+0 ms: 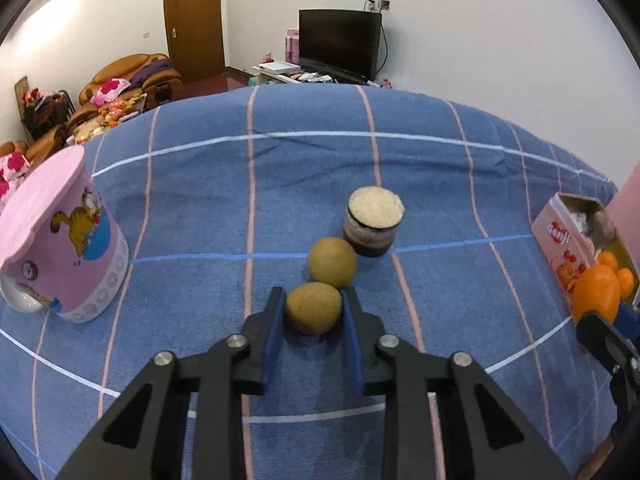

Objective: Organize fruits
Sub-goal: 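Grasp an orange with the right gripper while the left gripper grasps a small green-yellow fruit, then carry the orange in the right gripper while the left gripper carries the green-yellow fruit over the tin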

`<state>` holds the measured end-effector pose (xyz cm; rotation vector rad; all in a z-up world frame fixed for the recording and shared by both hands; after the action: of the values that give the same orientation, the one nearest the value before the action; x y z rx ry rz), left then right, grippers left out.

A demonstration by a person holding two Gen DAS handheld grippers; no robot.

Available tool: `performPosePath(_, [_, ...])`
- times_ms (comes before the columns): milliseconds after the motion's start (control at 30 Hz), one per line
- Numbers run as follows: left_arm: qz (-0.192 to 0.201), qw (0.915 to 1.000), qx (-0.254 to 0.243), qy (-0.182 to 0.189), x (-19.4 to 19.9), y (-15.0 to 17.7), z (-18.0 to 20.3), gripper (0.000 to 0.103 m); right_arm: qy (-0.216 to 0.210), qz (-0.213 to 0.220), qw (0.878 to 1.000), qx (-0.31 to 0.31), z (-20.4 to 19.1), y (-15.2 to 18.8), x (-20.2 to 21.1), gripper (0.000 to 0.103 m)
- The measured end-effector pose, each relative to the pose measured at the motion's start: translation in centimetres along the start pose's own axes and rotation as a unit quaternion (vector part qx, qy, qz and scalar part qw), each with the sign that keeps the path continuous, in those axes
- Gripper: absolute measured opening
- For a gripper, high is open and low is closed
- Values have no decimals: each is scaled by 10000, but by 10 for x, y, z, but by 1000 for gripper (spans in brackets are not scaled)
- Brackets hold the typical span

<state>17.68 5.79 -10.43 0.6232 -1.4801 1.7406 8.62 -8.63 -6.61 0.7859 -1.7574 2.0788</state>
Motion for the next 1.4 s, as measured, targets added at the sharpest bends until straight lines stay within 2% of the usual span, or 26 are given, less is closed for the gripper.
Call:
performPosePath(100, [213, 9995, 223, -58, 9, -3, -11, 29, 49, 102, 9999, -20, 1, -2, 3, 38])
performPosePath(233, [899, 9952, 328, -223, 36, -6, -17, 29, 225, 358, 9990, 117, 1, -8, 12, 38])
performPosePath(400, [1487, 9874, 354, -405, 59, -5, -9, 29, 721, 770, 9934, 455, 0, -18, 28, 38])
performPosePath(600, [1920, 9783, 268, -737, 81, 2, 2, 29, 754, 775, 9930, 481, 0, -20, 28, 38])
performPosePath(933, [2021, 9749, 457, -812, 93, 20, 19, 29, 810, 798, 9923, 497, -3, -17, 34, 38])
performPosePath(1400, [2155, 9714, 417, -908, 102, 36, 42, 29, 797, 758, 9924, 559, 7, 1, 53, 38])
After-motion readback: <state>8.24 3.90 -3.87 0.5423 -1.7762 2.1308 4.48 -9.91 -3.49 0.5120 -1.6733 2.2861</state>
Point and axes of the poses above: each gripper's, at about its wrist camera, not at the fingertips, and x roughly against the way its jaws point, z to its right, y to its underside, the point moved 9 cm from there along -x, roughly the way its jaws point, and after that the axes turned 13 degrees about x, right-handed, at the moved point
